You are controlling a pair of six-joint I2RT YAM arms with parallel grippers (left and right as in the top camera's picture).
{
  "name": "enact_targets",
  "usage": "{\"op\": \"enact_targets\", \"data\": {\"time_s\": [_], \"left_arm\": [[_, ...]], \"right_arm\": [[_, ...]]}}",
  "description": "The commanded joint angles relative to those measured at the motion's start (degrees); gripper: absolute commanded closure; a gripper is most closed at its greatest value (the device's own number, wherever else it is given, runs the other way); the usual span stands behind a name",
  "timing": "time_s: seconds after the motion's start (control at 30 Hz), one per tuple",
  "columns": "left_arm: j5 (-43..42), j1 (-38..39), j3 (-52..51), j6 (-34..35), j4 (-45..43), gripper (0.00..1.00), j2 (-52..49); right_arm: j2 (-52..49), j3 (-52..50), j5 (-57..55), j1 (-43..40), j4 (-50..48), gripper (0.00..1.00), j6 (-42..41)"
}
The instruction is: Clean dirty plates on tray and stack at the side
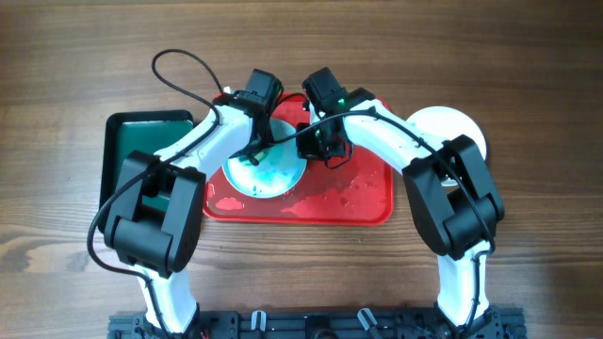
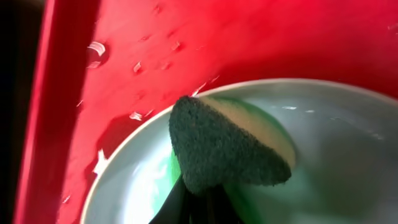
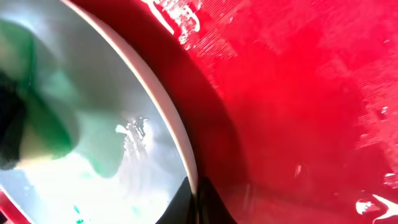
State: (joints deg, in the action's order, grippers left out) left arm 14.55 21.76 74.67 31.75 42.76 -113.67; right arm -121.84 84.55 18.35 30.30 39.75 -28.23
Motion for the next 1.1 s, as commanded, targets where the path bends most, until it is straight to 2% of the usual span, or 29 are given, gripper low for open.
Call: {"op": "enact_targets", "data": {"time_s": [0.0,0.1,0.37,0.53,0.7,0.8,0.83,0.97,1.07], "left_arm": [[2.16,-0.61,-1.46,2.14,3.54,0.96,-1.22],[-2.05,-0.68,-1.46,0.79,3.56,0.96,-1.22],[-21.46,-4.55,4.81,-12.09,6.84,0.96,0.98],[-21.53,-12.57,11.61,-13.38,12.11,0.96,6.21],[-20.9,-23.69,12.46,-13.33,14.23,0.96,11.78],[-20.9,-27.65,11.93,-13.33,16.81,0.96,11.61],[-20.9,-28.48,11.56,-13.33,17.22,0.96,11.61],[-20.68,-28.46,11.56,-13.33,17.18,0.96,11.52],[-20.68,-28.41,11.56,-13.33,17.11,0.96,11.5]], "right_arm": [[-1.4,-0.59,-0.46,-0.31,0.39,0.96,0.2],[-1.4,-0.59,-0.44,-0.31,0.37,0.95,-0.07],[-1.4,-0.59,-0.44,-0.31,0.55,0.96,-0.04],[-1.36,-0.57,0.37,-0.31,0.5,0.96,0.5],[2.6,0.61,0.68,-0.31,1.51,0.96,4.0],[8.74,0.61,-10.67,-0.22,5.03,0.96,2.73],[12.2,0.61,-20.79,0.31,8.0,0.96,2.1],[17.75,0.61,-47.87,4.26,14.71,0.96,-3.56],[18.25,0.61,-61.11,8.66,18.75,0.96,-6.93]]}}
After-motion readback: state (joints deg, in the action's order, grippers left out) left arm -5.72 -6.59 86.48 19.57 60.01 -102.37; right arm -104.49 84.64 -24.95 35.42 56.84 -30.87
